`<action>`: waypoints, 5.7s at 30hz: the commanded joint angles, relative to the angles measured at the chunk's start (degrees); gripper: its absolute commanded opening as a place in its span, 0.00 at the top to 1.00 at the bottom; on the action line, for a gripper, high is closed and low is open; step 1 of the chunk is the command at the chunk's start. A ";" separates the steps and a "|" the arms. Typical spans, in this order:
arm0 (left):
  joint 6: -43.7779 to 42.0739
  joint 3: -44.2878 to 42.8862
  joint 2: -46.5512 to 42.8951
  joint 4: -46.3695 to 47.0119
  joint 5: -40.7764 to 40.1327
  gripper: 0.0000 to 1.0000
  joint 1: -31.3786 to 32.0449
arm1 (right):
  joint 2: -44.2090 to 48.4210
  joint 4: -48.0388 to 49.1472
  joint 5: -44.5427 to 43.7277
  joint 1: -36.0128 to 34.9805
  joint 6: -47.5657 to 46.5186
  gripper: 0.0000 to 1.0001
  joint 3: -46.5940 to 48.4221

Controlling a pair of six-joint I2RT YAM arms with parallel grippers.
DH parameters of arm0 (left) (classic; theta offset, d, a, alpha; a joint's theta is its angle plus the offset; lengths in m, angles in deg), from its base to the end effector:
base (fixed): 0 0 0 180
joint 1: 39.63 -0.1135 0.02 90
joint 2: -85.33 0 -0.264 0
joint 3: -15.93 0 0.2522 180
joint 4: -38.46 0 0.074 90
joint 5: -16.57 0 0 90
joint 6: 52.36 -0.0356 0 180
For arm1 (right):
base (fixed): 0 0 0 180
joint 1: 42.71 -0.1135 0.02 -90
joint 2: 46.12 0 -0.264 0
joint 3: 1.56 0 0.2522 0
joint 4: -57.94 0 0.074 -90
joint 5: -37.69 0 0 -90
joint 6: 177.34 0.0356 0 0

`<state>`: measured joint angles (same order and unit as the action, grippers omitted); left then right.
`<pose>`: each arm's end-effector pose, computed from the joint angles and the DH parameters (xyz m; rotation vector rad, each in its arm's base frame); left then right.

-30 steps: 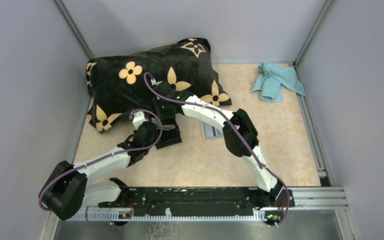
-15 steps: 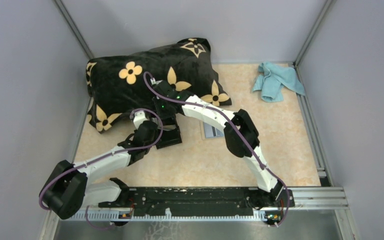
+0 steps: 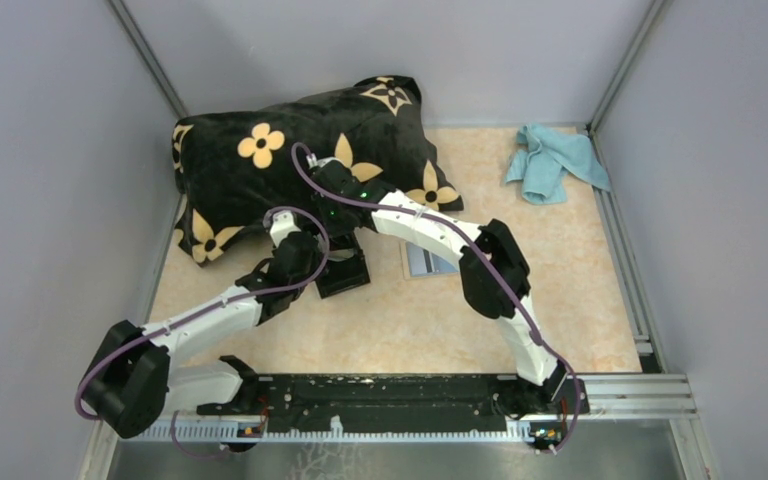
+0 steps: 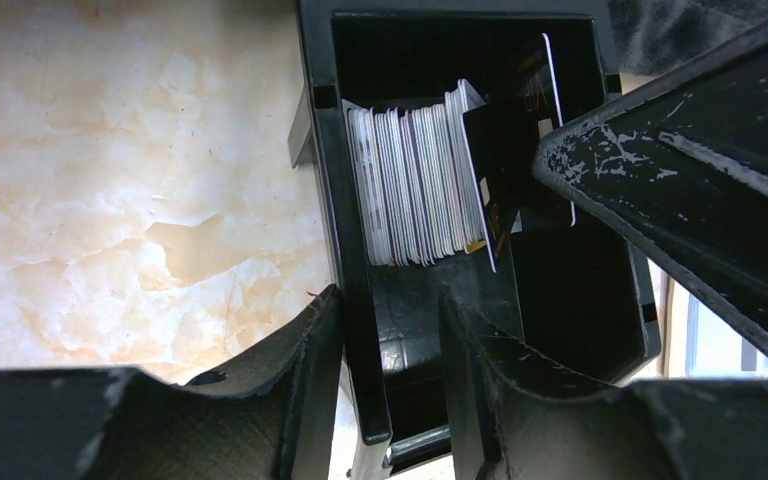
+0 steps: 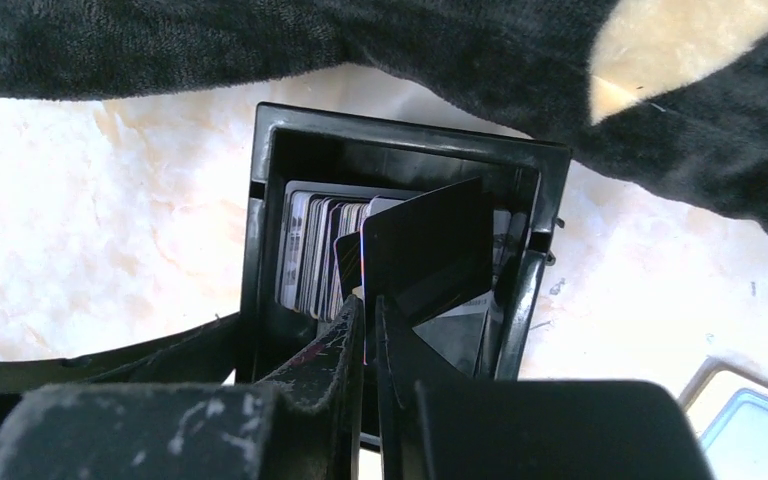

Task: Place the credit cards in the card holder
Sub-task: Pick up the credit card from the storage box, then insert the credit card into the card holder.

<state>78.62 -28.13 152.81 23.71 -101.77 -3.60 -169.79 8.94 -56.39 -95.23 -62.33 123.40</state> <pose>0.1985 -0.1235 0.1920 -0.3544 2.1250 -0.2244 0.3015 0.3890 0.2579 -0.5547 2.4091 0.5300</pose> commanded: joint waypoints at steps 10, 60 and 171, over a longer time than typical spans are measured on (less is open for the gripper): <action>-3.18 -6.61 -2.54 -1.79 -2.88 0.52 2.09 | 9.21 2.60 -5.21 -0.75 -3.36 1.00 -5.71; -29.11 -6.38 -4.33 17.33 61.95 0.32 2.73 | 61.48 13.70 27.33 8.91 -3.19 1.00 -55.65; 21.14 -27.66 44.42 25.47 32.12 1.00 8.88 | 32.91 21.92 -2.95 31.37 0.52 0.83 -59.34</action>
<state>96.67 -56.89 196.99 47.07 -69.40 5.23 -136.02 29.92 -58.53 -64.56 -61.78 61.41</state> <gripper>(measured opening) 0.007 0.174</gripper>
